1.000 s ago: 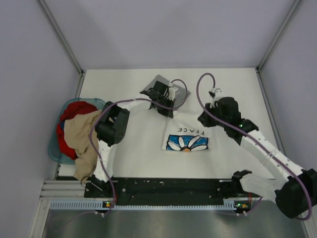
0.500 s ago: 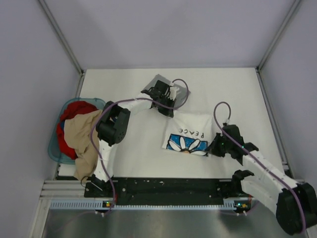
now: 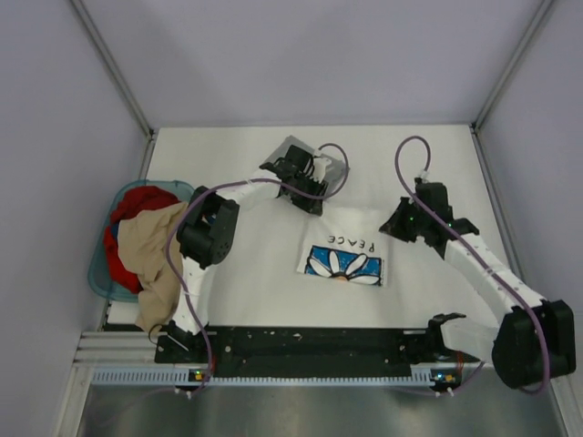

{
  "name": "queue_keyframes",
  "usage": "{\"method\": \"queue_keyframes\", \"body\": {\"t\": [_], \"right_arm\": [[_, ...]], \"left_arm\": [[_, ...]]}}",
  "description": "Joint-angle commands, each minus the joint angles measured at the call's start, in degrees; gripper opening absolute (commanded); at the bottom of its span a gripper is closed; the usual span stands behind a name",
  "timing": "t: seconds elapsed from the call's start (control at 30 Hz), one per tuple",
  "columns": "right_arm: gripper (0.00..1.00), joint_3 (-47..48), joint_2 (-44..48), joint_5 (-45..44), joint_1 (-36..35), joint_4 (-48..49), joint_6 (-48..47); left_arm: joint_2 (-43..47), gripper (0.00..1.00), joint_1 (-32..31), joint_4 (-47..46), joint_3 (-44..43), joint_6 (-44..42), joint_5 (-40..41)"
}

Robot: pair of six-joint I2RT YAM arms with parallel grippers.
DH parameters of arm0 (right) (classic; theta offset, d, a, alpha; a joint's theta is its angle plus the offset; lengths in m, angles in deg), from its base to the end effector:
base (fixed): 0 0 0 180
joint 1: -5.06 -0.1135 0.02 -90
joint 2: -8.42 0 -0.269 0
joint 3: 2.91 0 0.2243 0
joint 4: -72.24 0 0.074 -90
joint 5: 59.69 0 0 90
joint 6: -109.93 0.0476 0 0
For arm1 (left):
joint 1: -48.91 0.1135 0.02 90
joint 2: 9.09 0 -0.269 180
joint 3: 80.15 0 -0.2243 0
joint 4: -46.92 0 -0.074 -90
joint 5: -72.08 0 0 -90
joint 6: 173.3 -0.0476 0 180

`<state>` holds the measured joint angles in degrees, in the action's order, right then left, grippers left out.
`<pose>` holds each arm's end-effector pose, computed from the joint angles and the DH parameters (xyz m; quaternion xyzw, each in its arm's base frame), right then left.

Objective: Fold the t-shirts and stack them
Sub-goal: Smooth out wrinkles on the folded tshirt, then put the neatly folded tshirt into the corner of the board with both arms

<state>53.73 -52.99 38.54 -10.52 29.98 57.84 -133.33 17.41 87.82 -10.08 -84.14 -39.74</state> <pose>0.1883 0.0596 0.2424 0.1539 0.9156 0.2240 0.2962 0.3797 -0.2534 0.1834 0.3153 0.8842 -0.2518 0.2354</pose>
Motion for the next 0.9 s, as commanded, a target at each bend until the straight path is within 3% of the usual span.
{"method": "queue_keyframes", "body": {"t": [0.0,0.17,0.23,0.3,0.37,0.47,0.53,0.63,0.7,0.87], "right_arm": [[0.00,4.0,-10.5,8.4,4.7,13.8,-3.9],[0.00,7.2,-27.6,10.8,7.7,21.8,-1.5],[0.00,9.2,-33.7,9.0,9.5,21.7,-2.0],[0.00,12.6,-38.2,12.7,10.8,20.9,-2.1],[0.00,13.9,-37.7,13.9,9.4,20.6,-2.7],[0.00,17.0,-32.5,8.6,6.6,14.9,-6.9],[0.11,17.6,-28.1,5.4,6.1,11.1,-8.8],[0.39,14.7,-20.6,-0.5,6.2,8.0,-10.8],[0.51,11.7,-17.4,-3.0,6.1,7.6,-12.5],[0.61,9.2,-22.3,-2.2,8.2,8.5,-16.1]], "left_arm": [[6.3,0.43,-0.1,0.7,-0.7,-1.8,-0.1],[9.5,0.47,-0.6,0.5,1.4,-3.2,3.3],[10.1,0.50,-0.7,0.3,1.9,-3.6,4.2],[10.3,0.51,-0.6,0.9,1.9,-4.0,4.7],[11.3,0.51,-0.6,1.9,2.1,-4.3,4.9],[14.5,0.52,-0.6,1.7,4.9,-2.3,5.0],[16.6,0.54,-0.6,0.1,9.1,0.6,5.2],[18.6,0.57,-0.6,-2.3,14.6,7.9,5.3],[18.6,0.59,-0.4,-2.6,17.1,12.0,4.5],[16.0,0.67,-0.4,-6.1,20.0,17.1,3.0]]}}
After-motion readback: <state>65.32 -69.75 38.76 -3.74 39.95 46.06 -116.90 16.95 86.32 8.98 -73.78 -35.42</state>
